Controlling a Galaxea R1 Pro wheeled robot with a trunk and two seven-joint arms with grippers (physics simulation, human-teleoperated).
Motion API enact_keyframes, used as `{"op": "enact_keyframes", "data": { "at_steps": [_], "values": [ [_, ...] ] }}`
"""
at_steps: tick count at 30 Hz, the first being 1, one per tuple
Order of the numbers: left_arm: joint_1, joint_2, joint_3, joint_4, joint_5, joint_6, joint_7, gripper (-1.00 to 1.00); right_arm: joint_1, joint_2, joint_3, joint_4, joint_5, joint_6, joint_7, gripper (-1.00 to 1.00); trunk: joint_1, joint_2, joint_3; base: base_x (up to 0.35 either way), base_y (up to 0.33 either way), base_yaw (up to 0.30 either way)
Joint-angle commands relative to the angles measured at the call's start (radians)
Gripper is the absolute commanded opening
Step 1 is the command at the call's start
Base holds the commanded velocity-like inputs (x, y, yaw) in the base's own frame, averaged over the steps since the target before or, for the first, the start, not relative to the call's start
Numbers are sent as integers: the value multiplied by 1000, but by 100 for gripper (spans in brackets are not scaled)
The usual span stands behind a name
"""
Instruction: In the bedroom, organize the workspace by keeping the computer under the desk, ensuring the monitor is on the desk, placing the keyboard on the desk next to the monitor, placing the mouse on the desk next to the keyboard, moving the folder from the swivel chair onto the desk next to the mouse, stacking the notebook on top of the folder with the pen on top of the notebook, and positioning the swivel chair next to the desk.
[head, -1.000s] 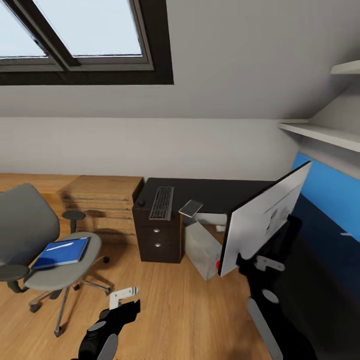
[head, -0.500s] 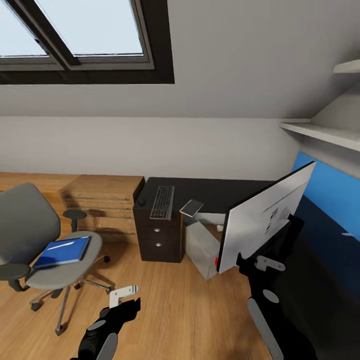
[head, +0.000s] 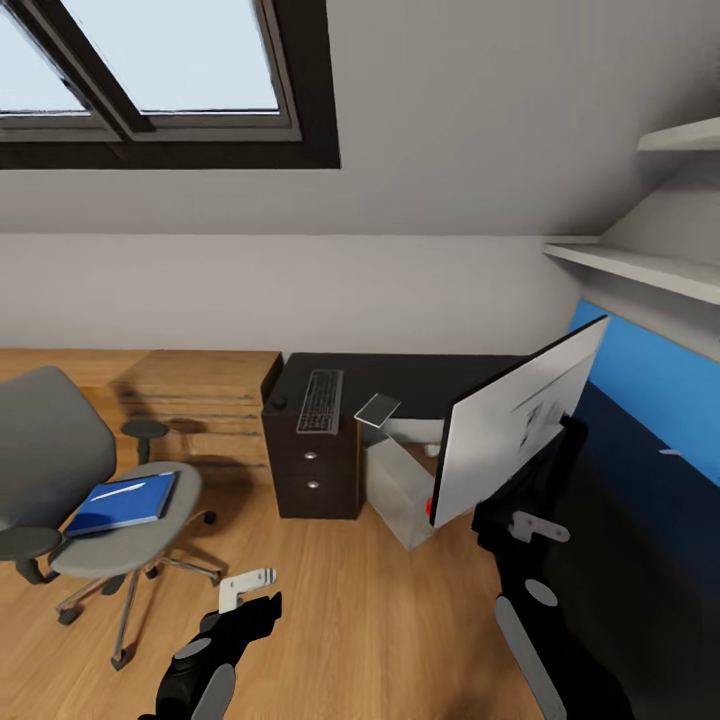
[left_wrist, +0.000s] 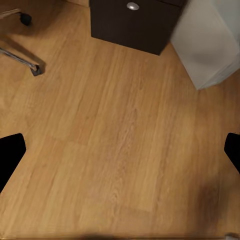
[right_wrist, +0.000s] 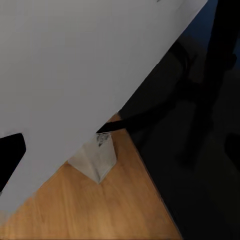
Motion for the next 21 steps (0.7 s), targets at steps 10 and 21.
{"op": "enact_keyframes", "data": {
  "at_steps": [10, 21],
  "values": [
    [-1, 0, -3, 0, 9, 2, 11, 100, -1, -31, -1, 72, 44, -32, -9, 100, 0, -2, -2, 26, 163, -1],
    [-1, 0, -3, 1, 9, 3, 10, 100, -22, -130, -123, 314, 48, -175, 4, 100, 0, -2, -2, 28, 27, 0]
  ]
}}
